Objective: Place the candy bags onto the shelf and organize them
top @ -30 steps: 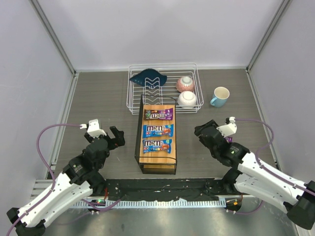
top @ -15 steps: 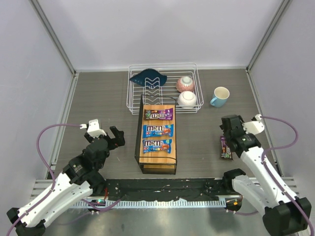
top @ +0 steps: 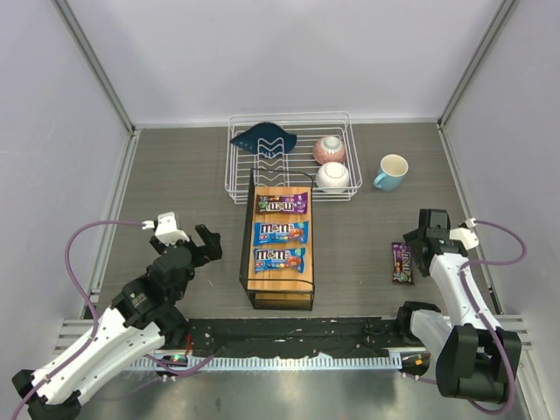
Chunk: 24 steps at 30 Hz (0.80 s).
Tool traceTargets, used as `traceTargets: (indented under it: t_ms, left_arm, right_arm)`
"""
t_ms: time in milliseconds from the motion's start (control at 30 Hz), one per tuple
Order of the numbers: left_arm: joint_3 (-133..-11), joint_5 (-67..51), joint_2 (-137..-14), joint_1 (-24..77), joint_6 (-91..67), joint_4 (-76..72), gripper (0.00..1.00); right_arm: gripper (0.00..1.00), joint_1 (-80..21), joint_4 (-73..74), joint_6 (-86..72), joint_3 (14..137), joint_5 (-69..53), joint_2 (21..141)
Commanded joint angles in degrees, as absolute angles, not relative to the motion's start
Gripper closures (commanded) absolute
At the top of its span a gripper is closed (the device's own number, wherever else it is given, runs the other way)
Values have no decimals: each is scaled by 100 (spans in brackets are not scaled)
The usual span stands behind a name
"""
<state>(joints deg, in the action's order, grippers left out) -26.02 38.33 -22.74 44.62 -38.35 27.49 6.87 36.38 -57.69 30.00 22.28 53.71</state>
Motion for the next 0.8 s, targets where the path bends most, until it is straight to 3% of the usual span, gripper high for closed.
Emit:
traceTargets:
  t_ms: [0, 767]
  left_arm:
    - [-2601, 3876, -2224, 4483, -3788, 2575, 0]
    - [-2584, 3867, -2250, 4491, -3788, 2575, 0]
  right_arm:
    - [24, 931, 3287, -5616, 2971, 2074, 5353]
    - [27, 1090, 2628, -5502, 2444, 1170, 5661]
